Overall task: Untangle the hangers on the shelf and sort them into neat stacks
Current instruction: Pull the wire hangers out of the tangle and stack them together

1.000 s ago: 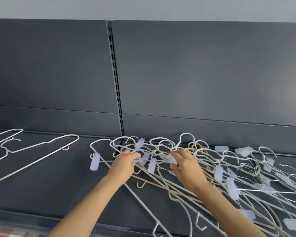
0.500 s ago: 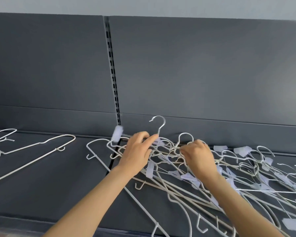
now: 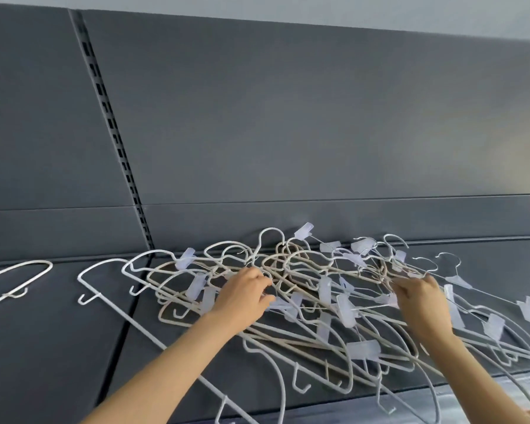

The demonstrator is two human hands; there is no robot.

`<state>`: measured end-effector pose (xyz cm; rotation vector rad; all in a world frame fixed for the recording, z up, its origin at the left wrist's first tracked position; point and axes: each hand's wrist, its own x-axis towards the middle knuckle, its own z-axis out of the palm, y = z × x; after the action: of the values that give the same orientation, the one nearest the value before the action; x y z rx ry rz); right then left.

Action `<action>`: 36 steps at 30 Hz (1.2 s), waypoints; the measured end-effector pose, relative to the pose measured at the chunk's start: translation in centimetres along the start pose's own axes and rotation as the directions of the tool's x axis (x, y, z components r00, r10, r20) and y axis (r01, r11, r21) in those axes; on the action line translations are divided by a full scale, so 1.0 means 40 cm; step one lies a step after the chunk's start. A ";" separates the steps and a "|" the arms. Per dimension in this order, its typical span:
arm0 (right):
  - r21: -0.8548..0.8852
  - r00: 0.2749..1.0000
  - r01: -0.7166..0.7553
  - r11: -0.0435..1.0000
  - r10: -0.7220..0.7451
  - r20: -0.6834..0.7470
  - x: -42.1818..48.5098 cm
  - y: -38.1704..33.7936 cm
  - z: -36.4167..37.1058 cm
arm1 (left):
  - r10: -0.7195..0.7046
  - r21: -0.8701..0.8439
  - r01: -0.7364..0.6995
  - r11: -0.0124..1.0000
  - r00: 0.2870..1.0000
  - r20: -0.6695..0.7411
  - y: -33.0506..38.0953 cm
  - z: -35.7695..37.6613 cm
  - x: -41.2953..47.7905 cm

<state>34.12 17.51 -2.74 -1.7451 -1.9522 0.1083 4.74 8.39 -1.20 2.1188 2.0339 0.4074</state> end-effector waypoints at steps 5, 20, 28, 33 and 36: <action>-0.066 0.993 -0.119 0.991 0.119 0.006 0.004 0.063 -0.015 | 0.000 -0.036 -0.001 0.999 1.000 -0.016 0.025 0.027 0.022; -0.021 0.893 0.287 0.958 -0.259 0.368 -0.050 -0.047 0.000 | 0.042 -0.012 -0.041 0.999 0.997 0.065 0.077 0.035 0.113; 0.349 0.985 0.048 0.936 -0.102 0.138 0.013 -0.034 -0.043 | 0.068 -0.105 -0.085 0.991 0.985 -0.158 0.058 -0.012 0.099; 0.206 0.986 0.070 0.976 -0.099 0.134 0.042 -0.017 -0.038 | -0.015 -0.155 -0.009 0.988 0.988 -0.154 -0.010 -0.031 0.075; 0.111 0.966 0.136 0.984 -0.157 0.205 0.035 0.001 -0.022 | -0.063 -0.120 0.053 0.991 0.994 -0.084 -0.035 -0.033 0.066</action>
<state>34.46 18.61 -1.53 -1.5757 -2.1835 0.3448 3.08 11.01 -0.17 2.0011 2.0571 0.6059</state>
